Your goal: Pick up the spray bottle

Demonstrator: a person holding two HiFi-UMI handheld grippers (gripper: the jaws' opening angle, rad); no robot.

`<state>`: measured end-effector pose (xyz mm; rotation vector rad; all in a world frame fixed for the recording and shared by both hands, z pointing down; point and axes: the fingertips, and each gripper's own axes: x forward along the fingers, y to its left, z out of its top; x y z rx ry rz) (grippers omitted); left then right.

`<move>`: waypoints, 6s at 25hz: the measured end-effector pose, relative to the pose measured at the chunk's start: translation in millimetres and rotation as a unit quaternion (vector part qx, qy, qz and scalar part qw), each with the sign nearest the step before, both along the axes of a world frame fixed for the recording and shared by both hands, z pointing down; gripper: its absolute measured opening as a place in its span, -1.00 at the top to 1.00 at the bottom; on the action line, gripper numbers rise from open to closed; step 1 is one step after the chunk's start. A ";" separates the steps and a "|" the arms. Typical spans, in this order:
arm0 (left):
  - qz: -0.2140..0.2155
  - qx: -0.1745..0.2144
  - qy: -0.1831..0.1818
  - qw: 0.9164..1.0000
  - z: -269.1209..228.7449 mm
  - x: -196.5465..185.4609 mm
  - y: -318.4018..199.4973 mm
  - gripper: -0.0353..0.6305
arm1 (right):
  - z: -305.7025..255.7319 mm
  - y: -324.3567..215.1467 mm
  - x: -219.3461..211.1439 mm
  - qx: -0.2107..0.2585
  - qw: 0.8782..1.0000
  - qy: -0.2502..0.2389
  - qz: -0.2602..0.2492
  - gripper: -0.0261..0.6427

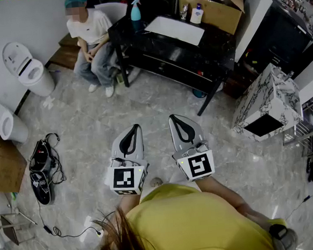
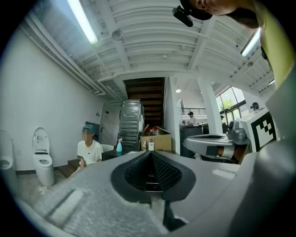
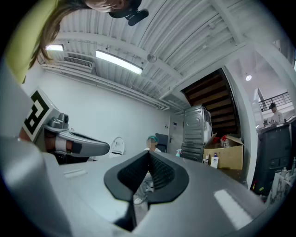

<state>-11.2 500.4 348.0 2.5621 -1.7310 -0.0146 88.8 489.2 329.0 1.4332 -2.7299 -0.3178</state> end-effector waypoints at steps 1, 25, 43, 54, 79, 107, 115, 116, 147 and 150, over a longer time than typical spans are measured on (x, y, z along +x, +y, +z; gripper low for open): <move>0.001 0.001 0.000 1.000 1.0 -1.9 -2.1 0.88 | 1.4 -1.8 -1.4 0.000 1.000 0.001 0.003 0.92; -0.005 0.008 0.019 1.000 10.4 -30.6 -254.6 0.88 | 17.8 -262.6 -28.5 -0.009 1.000 -0.020 -0.017 0.92; -0.011 -0.005 0.032 0.999 27.5 -20.3 -450.0 0.88 | 34.3 -451.5 -18.9 -0.029 0.999 -0.028 -0.024 0.92; 0.008 0.004 0.042 0.999 38.8 -44.3 -574.1 0.88 | 46.9 -564.6 -39.0 -0.015 1.000 -0.008 -0.003 0.92; 0.106 -0.012 0.026 0.994 52.4 -106.5 -881.4 0.88 | 71.2 -857.4 -122.0 -0.057 0.996 0.021 0.066 0.92; 0.116 -0.093 -0.020 0.989 139.5 -84.2 -1000.6 0.16 | 118.5 -947.4 -105.4 -0.110 0.992 0.023 0.065 0.92; 0.117 -0.106 -0.047 0.986 166.0 -71.3 -1042.9 -0.27 | 126.7 -960.3 -93.2 -0.119 0.990 0.026 0.077 0.92; 0.120 -0.111 -0.047 0.985 169.7 -68.7 -1047.5 -0.33 | 127.8 -961.4 -91.8 -0.119 0.989 0.027 0.078 0.92; 0.136 -0.138 -0.079 0.978 178.6 -49.4 -1061.0 -0.29 | 132.8 -945.8 -63.6 -0.119 0.987 0.040 0.098 0.92; 0.129 -0.135 -0.066 0.980 158.0 -53.6 -1041.9 -0.29 | 124.0 -941.3 -66.7 -0.108 0.989 0.037 0.094 0.92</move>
